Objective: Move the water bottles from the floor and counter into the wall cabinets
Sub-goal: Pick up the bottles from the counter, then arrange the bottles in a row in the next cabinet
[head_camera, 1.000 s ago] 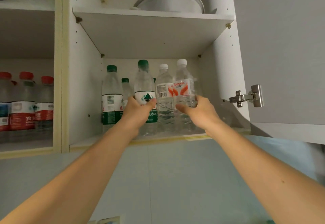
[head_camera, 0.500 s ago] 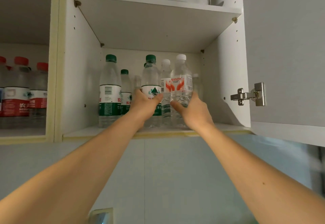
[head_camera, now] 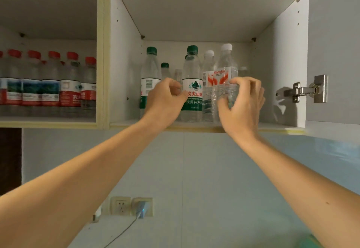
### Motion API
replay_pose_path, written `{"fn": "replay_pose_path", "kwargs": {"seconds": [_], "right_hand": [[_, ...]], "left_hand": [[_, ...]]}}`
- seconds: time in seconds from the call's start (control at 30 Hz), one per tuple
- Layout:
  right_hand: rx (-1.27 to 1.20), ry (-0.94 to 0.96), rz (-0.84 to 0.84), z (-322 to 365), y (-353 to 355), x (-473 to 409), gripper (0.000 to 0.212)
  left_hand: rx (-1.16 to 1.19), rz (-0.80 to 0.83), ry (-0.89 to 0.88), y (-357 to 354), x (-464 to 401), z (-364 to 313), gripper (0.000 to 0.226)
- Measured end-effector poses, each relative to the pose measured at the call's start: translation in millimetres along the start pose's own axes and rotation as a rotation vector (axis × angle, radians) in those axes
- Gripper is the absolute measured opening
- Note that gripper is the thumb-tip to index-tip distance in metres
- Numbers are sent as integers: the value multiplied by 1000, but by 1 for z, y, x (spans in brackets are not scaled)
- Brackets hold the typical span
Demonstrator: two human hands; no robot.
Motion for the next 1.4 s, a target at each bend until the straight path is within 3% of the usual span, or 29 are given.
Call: {"fn": "replay_pose_path", "kwargs": {"seconds": [0.1,0.2,0.43,0.73,0.9,1.1,1.23,1.4], "right_hand": [[-143,119,1,32,-4,28,35],[-307,170,124,65,-18,69,32],[-421,-4,578,125,-73,197,20],[-503,-319,1124,208,-167,394,5],[-341,-469,1415,227,-197,506,24],[-204,-899,1576,216,-199,608,36],[-196,-1161,1632,216,-191,662,54],[-242,-1290,1728,234,-181,706,78]], "left_hand": [[-34,-11,-126,27,33,0,9],[-56,-11,-195,58,67,16,12],[-144,40,-86,136,154,108,13],[-87,159,352,223,298,286,18],[-133,319,658,243,385,397,25],[-237,617,971,215,481,491,38],[-137,755,1187,198,525,517,62],[-96,699,1229,189,547,520,51]]}}
Point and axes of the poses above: each hand's wrist, its own x-axis away from the middle knuckle, its own y-axis out of the back of the hand, z = x × y, the point moved 5 cm from there along -x, towards the middle knuckle, and after that the axes turned 5 degrees about z, right-handed, at the moved point
